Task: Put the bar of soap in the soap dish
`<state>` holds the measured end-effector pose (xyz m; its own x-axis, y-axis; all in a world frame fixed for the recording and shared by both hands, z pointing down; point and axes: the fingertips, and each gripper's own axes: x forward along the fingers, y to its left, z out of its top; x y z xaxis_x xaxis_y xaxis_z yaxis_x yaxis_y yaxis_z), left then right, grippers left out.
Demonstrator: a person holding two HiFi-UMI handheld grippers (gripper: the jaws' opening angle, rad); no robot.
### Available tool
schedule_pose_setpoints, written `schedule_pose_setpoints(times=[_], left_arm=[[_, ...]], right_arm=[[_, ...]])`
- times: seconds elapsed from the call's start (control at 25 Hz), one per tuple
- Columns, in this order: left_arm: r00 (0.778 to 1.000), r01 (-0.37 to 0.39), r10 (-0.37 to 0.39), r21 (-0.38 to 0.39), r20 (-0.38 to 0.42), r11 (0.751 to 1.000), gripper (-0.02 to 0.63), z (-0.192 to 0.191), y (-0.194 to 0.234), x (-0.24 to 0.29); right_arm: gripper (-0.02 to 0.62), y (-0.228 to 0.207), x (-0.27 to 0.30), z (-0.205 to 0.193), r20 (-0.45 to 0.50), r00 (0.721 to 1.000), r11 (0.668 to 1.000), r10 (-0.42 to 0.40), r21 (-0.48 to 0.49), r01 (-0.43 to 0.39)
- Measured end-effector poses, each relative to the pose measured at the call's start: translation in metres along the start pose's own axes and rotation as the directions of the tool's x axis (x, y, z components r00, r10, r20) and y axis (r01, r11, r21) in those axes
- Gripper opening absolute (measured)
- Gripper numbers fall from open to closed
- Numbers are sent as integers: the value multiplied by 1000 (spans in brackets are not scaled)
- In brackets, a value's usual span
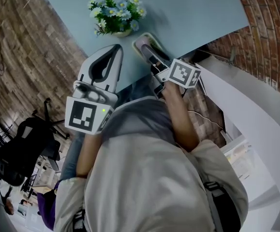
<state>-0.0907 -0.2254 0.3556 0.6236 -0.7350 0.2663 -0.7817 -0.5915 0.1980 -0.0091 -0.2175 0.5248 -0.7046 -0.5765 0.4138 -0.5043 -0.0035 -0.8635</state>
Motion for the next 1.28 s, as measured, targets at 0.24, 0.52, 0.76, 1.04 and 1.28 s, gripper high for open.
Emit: schedule_pose_setpoints(times=[0.24, 0.52, 0.76, 1.04, 1.28], left_arm=[[1000, -1, 1, -4, 4, 1000, 2, 1, 6, -5], [1000, 4, -4, -10, 5, 1000, 2, 0, 11, -8], [1000, 7, -7, -13, 8, 1000, 2, -1, 14, -9], [1000, 16, -16, -16, 7, 1000, 2, -2, 13, -10], [1000, 20, -20, -14, 4, 1000, 2, -1, 12, -11]], right_arm=[[160, -6, 4, -5, -16, 997, 995, -75, -67, 73], [160, -15, 6, -8, -15, 991, 983, -136, -124, 133], [160, -17, 8, -10, -20, 982, 961, -190, -208, 181], [160, -20, 8, -10, -16, 978, 955, -209, -217, 200], [161, -22, 8, -9, -18, 971, 946, -238, -233, 227]])
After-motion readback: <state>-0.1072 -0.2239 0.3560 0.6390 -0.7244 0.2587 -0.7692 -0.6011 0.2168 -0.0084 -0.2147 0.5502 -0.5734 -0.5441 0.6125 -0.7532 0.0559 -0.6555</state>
